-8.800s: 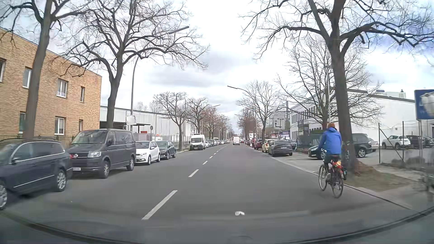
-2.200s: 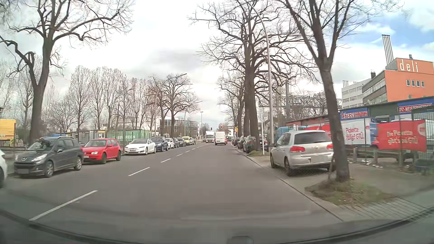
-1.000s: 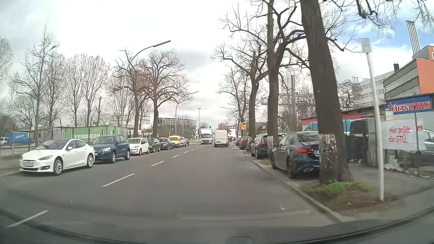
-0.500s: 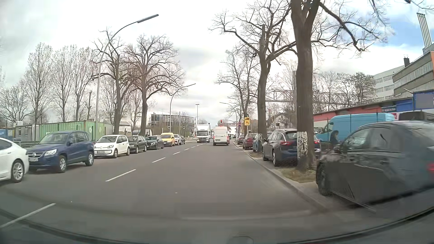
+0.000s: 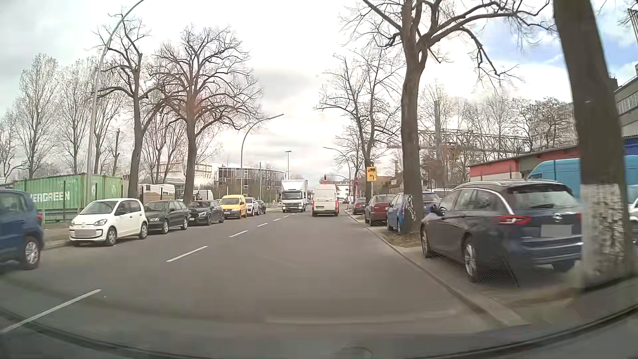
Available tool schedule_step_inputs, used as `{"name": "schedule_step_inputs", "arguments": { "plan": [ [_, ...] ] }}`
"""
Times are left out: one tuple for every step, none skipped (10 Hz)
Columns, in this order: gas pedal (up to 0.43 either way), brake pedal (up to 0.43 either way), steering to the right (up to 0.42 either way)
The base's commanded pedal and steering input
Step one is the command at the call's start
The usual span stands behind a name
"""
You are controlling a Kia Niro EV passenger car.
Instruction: Follow the waypoints while adhering to traffic rules and regulations
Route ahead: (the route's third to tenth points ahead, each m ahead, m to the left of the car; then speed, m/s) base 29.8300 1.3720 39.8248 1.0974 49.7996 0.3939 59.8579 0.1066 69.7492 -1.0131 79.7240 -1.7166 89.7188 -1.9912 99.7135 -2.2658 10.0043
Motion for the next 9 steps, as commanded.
{"name": "schedule_step_inputs", "arguments": {
  "plan": [
    [0.000,0.274,0.009],
    [0.000,0.274,0.009],
    [0.000,0.268,0.009],
    [0.000,0.268,0.009],
    [0.000,0.268,0.010],
    [0.000,0.256,0.010],
    [0.000,0.250,0.010],
    [0.000,0.250,0.010],
    [0.000,0.244,0.010]
  ]
}}
